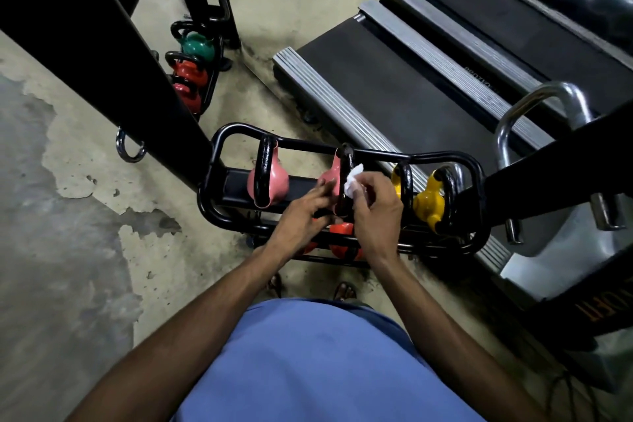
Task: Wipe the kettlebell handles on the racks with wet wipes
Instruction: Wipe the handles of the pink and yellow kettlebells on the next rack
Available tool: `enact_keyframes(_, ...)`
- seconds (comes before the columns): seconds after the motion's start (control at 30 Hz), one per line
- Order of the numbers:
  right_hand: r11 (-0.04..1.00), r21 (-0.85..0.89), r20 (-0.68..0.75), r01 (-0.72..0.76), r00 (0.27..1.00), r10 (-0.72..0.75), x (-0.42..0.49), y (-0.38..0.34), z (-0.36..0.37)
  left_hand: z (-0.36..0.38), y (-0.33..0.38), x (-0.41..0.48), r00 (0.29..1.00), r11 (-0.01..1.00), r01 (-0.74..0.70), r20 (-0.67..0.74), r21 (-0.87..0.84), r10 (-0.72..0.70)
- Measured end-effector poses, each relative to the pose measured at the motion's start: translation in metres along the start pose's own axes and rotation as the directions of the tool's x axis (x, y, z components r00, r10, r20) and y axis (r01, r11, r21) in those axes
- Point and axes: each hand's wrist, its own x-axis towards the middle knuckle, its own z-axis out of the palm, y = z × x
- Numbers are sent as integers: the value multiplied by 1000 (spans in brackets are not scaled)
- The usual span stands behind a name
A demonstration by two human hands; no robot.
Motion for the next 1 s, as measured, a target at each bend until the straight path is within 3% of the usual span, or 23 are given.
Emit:
enact_keyframes(0.07,956,166,58,-243,970,237,10,-1,6,-2,0,1,1000,1000,-1,10,18,1)
enact_keyframes(0.1,888,252,145,-386,922,359,19,-1,9,-3,-2,1,1000,1000,-11,18,23,11)
enact_keyframes(0.2,634,309,443,-708,698,563,44,2,15,-5,0,1,1000,998,-7,22,55,6)
enact_keyframes(0.3,585,294,568,-756,631,529,53,2,9,-7,0,2,1000,998,19,18,57,-20)
enact_keyframes(0.43,654,307,555,-692,688,467,38,10,-3,-3,3,0,999,999,1,33,41,-2)
enact_keyframes(0.63,831,354,331,-429,889,317,-9,20,-14,-6,3,1,998,998,57,42,-22,-56)
enact_keyframes(0.7,940,251,206,-231,961,182,-16,19,-13,-6,3,1,997,998,62,52,-22,-61)
enact_keyframes(0.77,998,44,147,51,988,-57,-16,16,-12,-7,5,1,996,998,61,60,-16,-60)
enact_keyframes(0.83,915,-189,222,357,923,-314,-11,15,-13,-7,3,1,996,999,25,82,22,-26)
enact_keyframes(0.9,696,-377,380,611,787,-485,-1,13,-14,-8,3,-1,993,999,51,102,6,-52)
enact_keyframes(0.97,466,-475,505,746,665,-550,12,6,-10,-8,12,-6,981,977,174,104,-125,-162)
enact_keyframes(1.0,396,-490,549,777,628,-552,19,3,-7,-9,13,-8,980,979,171,119,-111,-158)
